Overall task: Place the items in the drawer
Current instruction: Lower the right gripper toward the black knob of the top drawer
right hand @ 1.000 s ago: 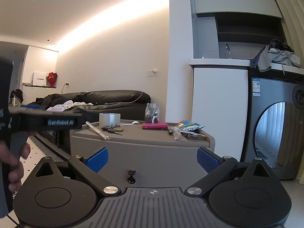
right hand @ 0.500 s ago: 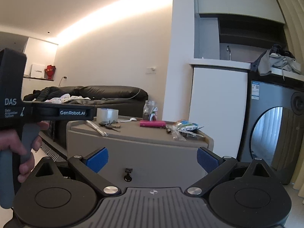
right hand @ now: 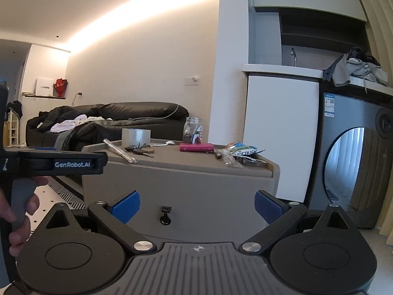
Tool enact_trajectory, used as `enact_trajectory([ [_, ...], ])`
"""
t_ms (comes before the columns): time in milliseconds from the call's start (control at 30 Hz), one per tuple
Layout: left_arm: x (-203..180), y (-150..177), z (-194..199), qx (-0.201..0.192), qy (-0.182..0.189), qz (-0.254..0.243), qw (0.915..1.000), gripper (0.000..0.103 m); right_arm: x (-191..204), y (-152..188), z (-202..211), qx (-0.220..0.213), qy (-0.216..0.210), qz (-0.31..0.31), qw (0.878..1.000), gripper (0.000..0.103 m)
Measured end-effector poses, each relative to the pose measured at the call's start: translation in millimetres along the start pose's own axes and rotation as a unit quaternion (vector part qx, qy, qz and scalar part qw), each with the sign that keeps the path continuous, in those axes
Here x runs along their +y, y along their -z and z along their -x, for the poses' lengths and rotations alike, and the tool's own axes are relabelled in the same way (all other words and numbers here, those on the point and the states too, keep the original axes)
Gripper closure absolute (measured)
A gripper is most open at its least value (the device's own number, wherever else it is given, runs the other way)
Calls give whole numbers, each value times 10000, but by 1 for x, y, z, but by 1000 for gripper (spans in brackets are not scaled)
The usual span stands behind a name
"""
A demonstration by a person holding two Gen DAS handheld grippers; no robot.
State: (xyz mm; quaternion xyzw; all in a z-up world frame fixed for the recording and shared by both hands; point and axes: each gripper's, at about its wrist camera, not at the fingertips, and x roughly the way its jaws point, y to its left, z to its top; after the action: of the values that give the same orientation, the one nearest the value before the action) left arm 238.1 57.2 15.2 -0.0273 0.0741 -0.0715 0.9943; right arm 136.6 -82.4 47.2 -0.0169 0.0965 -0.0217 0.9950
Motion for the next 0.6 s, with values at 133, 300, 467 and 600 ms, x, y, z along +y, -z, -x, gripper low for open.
enact_trajectory([
  [133, 1, 1, 1, -27, -35, -32, 10000, 0, 0, 5, 5, -49, -58, -66, 9999, 2],
  [300, 6, 4, 2, 11, 133, -3, 9999, 0, 2, 7, 0, 42, -30, -44, 10000, 2],
  [467, 12, 7, 2, -2, 329, 29, 9995, 0, 7, 21, -1, 47, -38, -35, 10000, 2],
  [600, 16, 10, 1, 0, 392, 5, 9992, 0, 12, 27, -5, 103, 32, 35, 9999, 2],
])
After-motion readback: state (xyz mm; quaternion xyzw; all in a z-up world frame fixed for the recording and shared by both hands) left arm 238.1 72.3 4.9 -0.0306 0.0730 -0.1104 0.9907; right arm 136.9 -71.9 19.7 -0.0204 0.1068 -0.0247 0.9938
